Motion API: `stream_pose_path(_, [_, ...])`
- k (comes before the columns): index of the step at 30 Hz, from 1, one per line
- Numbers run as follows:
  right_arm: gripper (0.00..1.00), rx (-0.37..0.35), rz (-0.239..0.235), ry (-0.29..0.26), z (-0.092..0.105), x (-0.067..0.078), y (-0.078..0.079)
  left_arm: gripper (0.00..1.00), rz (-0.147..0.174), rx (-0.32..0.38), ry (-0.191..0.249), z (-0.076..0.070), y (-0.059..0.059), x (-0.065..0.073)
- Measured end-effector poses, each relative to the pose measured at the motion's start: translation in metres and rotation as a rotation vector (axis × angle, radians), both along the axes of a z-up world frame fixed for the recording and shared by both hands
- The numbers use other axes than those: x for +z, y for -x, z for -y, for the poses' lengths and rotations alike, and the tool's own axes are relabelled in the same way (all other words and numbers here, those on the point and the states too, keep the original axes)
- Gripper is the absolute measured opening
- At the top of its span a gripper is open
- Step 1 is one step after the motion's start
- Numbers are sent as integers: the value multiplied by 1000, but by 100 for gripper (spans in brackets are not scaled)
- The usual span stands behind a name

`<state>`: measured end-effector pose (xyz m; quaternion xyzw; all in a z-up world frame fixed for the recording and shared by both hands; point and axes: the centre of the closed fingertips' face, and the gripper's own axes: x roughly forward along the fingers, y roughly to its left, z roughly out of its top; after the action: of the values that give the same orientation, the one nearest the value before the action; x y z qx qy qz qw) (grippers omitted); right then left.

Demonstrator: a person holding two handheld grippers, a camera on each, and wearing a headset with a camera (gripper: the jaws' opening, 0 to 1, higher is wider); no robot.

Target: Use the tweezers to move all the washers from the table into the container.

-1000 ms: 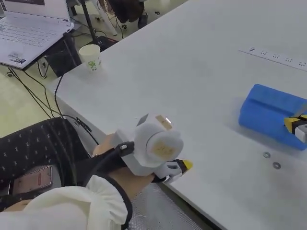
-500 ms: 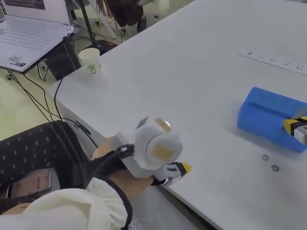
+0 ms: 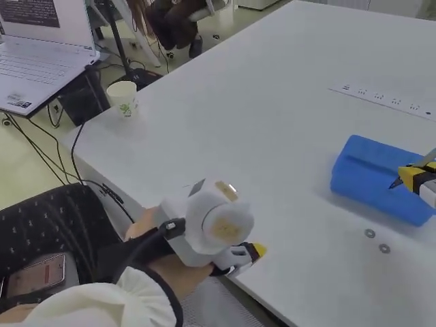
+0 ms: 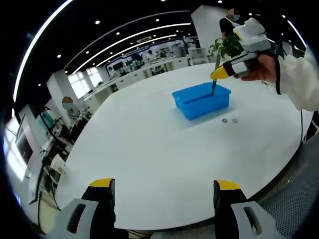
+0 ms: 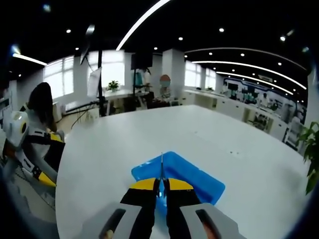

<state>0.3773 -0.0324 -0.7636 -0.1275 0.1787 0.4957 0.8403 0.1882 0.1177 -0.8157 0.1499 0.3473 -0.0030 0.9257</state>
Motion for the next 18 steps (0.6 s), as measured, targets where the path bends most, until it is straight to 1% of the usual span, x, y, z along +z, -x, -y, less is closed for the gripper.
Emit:
stream_pose_path(4, [3, 9, -10, -21, 0, 7, 10, 82, 1, 0, 1, 0, 0, 0])
stream_pose_path(8, [3, 34, -33, -30, -1, 7, 22, 82, -1, 0, -3, 0, 0, 0])
stream_pose_path(12, [3, 63, -42, -16, -2, 2, 33, 82, -2, 0, -4, 0, 0, -1])
stream_pose_path(18, [3, 77, -61, -2, 0, -7, 41, 82, -1, 2, -4, 0, -1, 0])
